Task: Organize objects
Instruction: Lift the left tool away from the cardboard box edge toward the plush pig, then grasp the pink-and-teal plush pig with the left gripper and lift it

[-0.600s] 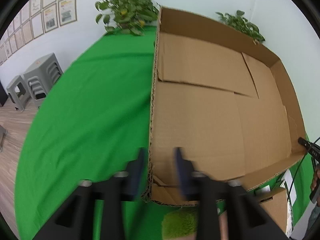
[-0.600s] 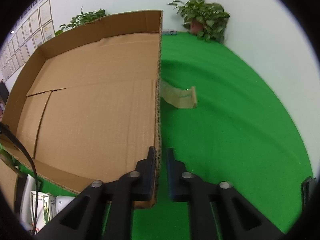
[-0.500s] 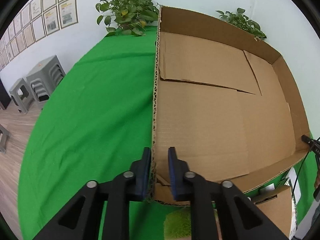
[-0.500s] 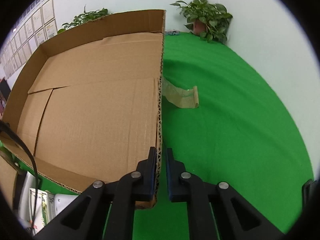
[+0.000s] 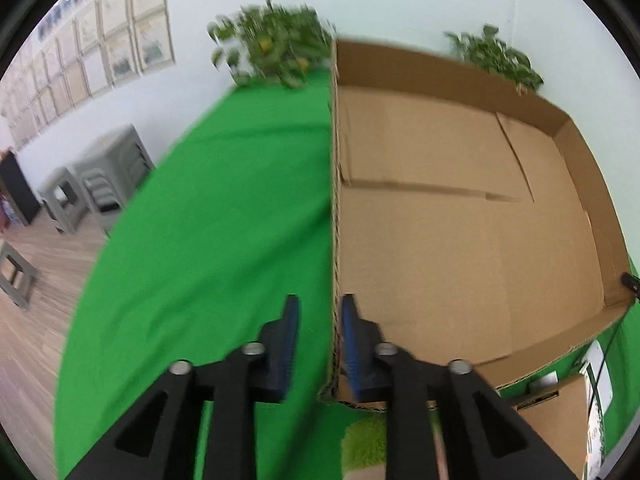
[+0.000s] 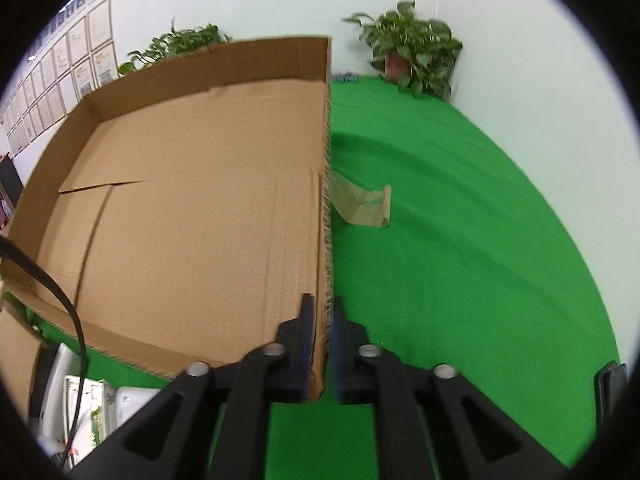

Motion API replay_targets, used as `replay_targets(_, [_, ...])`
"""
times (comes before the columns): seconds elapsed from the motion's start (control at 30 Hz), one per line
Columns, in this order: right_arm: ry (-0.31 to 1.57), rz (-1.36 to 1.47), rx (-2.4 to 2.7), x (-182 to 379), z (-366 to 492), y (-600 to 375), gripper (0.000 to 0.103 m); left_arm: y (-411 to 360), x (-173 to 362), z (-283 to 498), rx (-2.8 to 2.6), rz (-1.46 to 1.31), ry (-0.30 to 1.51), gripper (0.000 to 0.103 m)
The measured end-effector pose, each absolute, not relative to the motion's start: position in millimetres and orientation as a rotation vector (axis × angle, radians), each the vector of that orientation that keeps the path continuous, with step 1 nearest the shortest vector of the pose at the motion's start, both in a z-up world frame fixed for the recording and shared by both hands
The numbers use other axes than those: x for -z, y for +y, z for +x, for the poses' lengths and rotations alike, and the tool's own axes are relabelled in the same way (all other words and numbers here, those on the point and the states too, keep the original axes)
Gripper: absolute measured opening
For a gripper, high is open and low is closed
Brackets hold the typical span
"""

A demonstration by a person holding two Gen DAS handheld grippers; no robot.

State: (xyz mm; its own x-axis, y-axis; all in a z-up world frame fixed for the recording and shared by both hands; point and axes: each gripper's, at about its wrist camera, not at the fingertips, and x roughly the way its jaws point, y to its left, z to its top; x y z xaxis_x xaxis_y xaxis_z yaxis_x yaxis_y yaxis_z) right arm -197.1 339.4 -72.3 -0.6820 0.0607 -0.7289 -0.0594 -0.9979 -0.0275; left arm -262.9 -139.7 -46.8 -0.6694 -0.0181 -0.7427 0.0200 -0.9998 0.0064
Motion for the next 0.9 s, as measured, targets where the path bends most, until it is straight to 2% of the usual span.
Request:
replay_targets(0.07, [-0.034,-1.153,-2.873,60,-185,330,0.091,-137,27,-243,2.894,1.121,-0.047,0.067])
replay_targets(0.1, [-0.038,-1.106,-2.929,52,-176,325,0.094,-135,19,-234,2.917,1.063,-0.061,0.075])
replay_targets(0.17, [-0.078,-1.05,-3.014,40,-161,311,0.094,-131,0,-209,2.975,0.936,-0.089,0.098])
replay_targets(0.2, [-0.114,-1.031,-3.044,35,-154,305,0.095,-129,-8,-197,3.0,0.901,-0.093,0.103])
replay_targets(0.43, [-0.25,-0.965,-3.385,-1,-106,261,0.095,-124,-30,-130,3.142,0.954,-0.027,0.103])
replay_targets(0.57, [-0.345,-0.95,-3.582,-21,-75,223,0.095,-130,-21,-92,3.187,1.106,0.135,0.103])
replay_targets(0.9, [-0.009,-1.249,-3.882,-34,-60,149,0.095,-136,54,-37,3.083,1.432,0.297,0.102])
